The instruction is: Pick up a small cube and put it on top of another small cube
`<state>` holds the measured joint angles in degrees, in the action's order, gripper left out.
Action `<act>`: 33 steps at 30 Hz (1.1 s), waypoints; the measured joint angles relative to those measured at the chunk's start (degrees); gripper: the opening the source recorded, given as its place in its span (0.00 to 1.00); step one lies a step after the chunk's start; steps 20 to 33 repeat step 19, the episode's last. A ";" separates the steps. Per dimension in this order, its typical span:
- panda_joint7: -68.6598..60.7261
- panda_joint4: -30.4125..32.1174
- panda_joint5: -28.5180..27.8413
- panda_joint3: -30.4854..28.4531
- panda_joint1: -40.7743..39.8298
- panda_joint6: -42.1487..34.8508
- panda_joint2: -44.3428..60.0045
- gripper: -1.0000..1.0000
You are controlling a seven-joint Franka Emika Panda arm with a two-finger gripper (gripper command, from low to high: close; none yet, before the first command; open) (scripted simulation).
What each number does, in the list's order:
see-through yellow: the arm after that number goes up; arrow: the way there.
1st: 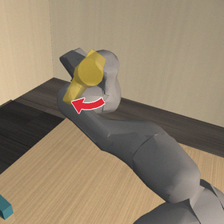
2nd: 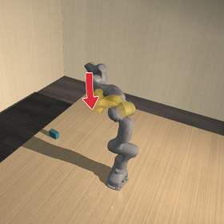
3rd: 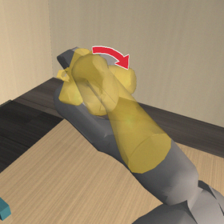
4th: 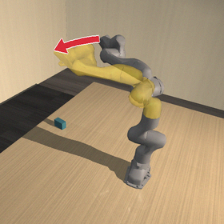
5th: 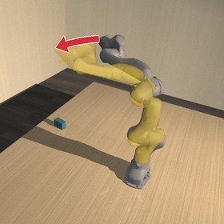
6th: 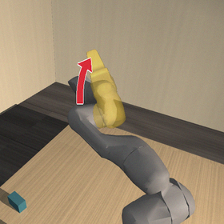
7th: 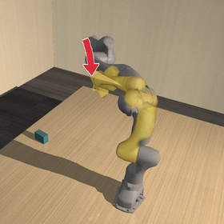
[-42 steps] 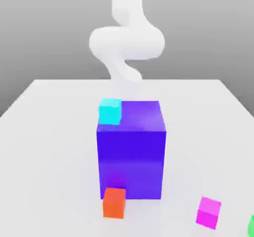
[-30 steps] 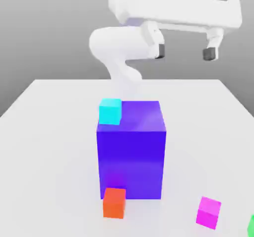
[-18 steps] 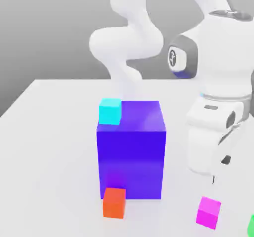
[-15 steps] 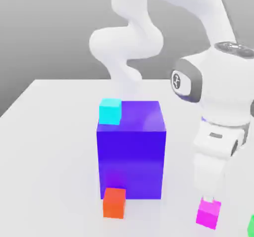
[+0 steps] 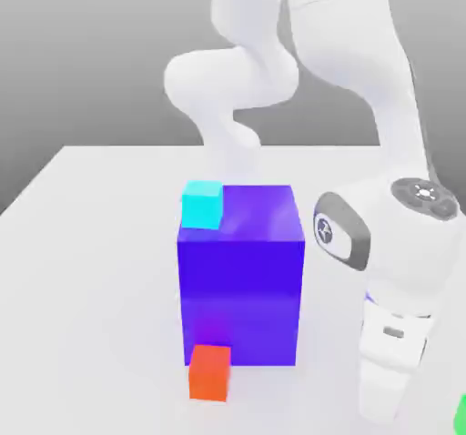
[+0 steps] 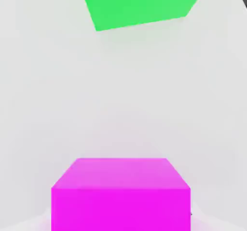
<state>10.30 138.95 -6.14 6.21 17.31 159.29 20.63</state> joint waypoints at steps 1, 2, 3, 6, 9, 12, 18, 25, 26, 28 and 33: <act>-0.44 0.42 0.58 0.42 -0.30 -1.56 -1.99 0.00; -0.75 0.43 1.08 0.78 -0.44 -3.14 -3.58 0.00; -0.57 -0.88 1.14 1.20 -0.31 -4.64 -3.77 0.00; 0.38 -6.51 1.11 1.92 1.07 -9.16 -2.59 0.00; 1.48 -12.67 0.95 2.57 2.74 -13.63 -0.85 0.00; 2.54 -18.33 0.68 3.05 4.41 -17.11 1.40 0.00; 3.79 -20.16 -0.84 1.87 5.85 -12.27 8.11 1.00; 3.79 -20.16 -0.84 1.87 5.85 -12.27 8.11 1.00; 3.79 -20.16 -0.84 1.87 5.85 -12.27 8.11 1.00; 3.79 -20.16 -0.84 1.87 5.85 -12.27 8.11 1.00; 3.79 -20.16 -0.84 1.87 5.85 -12.27 8.11 1.00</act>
